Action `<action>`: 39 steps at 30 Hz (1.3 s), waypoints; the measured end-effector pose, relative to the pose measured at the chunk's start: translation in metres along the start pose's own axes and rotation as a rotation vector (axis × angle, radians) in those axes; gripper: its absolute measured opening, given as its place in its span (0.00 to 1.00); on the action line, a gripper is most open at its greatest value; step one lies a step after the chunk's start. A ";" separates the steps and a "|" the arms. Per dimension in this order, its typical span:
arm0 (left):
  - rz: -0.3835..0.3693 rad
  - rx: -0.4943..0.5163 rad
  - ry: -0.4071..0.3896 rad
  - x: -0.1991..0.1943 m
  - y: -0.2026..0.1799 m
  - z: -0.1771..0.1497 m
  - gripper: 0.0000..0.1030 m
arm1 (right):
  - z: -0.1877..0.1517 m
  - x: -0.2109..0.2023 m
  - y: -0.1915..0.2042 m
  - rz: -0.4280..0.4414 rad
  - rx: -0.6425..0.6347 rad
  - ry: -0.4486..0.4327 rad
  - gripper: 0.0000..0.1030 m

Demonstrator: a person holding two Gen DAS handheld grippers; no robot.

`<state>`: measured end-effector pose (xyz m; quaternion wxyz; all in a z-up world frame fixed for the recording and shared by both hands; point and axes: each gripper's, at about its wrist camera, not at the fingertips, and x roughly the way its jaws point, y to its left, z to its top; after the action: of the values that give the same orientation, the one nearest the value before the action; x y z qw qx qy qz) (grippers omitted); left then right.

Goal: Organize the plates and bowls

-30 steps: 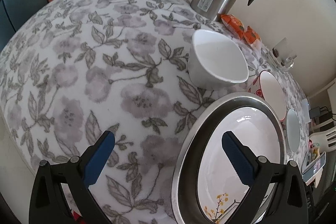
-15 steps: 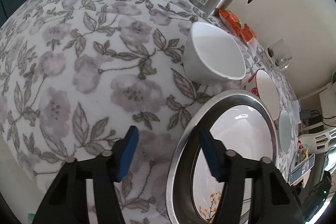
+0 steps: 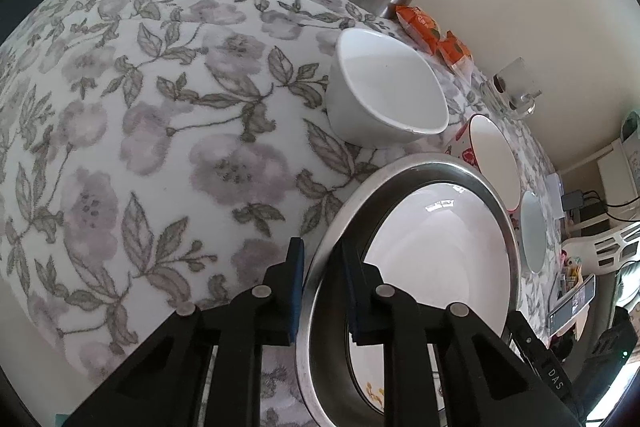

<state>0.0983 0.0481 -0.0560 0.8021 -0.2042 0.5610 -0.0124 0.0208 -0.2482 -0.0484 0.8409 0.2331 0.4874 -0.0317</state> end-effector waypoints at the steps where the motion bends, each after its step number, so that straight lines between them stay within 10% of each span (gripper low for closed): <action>1: 0.007 0.008 -0.001 -0.001 -0.001 -0.001 0.18 | -0.001 0.000 0.000 0.000 0.001 0.005 0.15; 22: 0.006 -0.005 0.019 -0.004 0.002 -0.003 0.19 | -0.005 -0.002 -0.002 -0.025 0.019 0.020 0.16; 31: 0.048 -0.018 -0.075 -0.022 0.003 -0.002 0.40 | 0.000 -0.015 0.002 -0.052 -0.002 -0.055 0.16; 39: 0.104 -0.011 -0.136 -0.031 0.000 0.002 0.55 | 0.002 -0.027 0.023 -0.073 -0.102 -0.133 0.44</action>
<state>0.0885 0.0568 -0.0280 0.8369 -0.1799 0.5149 0.0462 0.0149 -0.2335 -0.0164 0.8805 0.1693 0.4396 -0.0528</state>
